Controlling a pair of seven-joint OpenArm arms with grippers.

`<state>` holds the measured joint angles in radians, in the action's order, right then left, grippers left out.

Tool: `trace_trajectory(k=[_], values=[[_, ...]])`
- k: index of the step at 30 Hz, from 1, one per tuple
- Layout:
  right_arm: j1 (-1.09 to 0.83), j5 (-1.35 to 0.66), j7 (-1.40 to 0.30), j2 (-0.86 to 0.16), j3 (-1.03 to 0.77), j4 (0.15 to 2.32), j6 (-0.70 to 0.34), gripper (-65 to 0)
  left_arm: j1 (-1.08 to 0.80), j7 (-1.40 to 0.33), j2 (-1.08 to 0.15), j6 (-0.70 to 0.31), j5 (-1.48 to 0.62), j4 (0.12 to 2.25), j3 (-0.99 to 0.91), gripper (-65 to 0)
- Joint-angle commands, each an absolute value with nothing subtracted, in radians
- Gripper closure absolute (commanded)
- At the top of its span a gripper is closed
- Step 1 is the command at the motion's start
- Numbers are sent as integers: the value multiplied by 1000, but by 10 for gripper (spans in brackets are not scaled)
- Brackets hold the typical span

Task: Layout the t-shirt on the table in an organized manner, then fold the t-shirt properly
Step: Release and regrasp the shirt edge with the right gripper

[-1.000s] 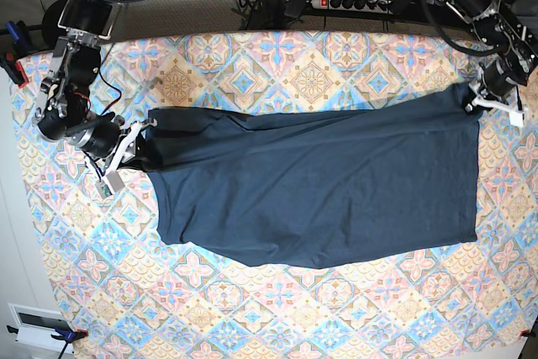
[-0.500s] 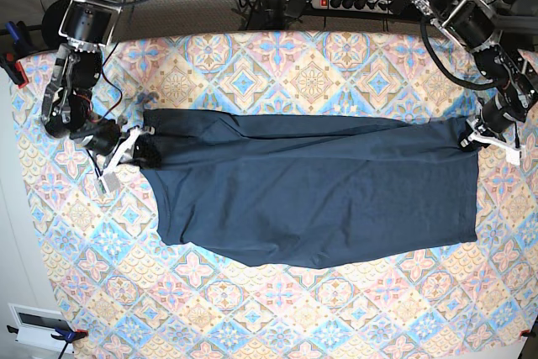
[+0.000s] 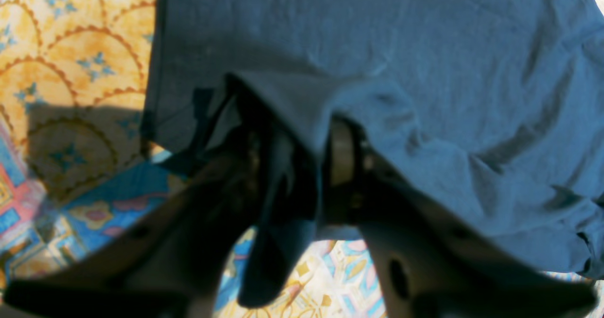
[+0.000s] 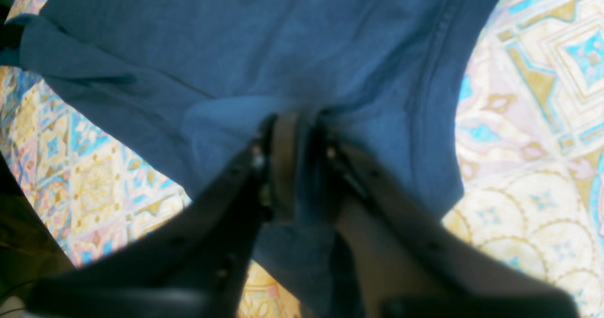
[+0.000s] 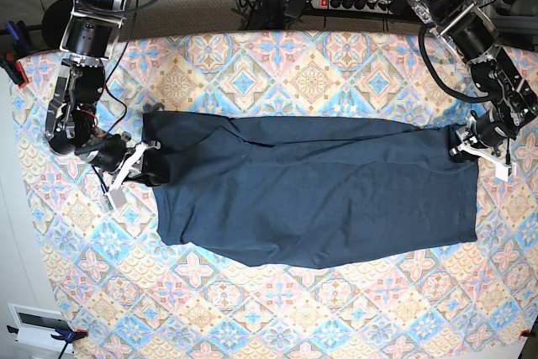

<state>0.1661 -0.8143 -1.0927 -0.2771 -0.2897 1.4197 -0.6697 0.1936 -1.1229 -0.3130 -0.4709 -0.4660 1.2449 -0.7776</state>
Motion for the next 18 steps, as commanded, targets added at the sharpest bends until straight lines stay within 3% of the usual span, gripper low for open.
trace_trajectory(k=[1,7,12,18], values=[[185,-837,-1072,-294,-297,1443,-671,-130,208,-1112,-343,-475,-483,1264,-789,-214],[102,-839,-1076,-312,-325,1544,-671,-141,134,-1119,-358,-475,-532,1271,-963,-220],[-5,-840,-1076,-315,-331,1656,-671,-141,-24,-1112,-357,-475,-602,1368,-969,-222],[-33,-840,-1075,-315,-323,1676,-671,-141,-25,-1024,-325,-475,-601,1305,-929,-224]])
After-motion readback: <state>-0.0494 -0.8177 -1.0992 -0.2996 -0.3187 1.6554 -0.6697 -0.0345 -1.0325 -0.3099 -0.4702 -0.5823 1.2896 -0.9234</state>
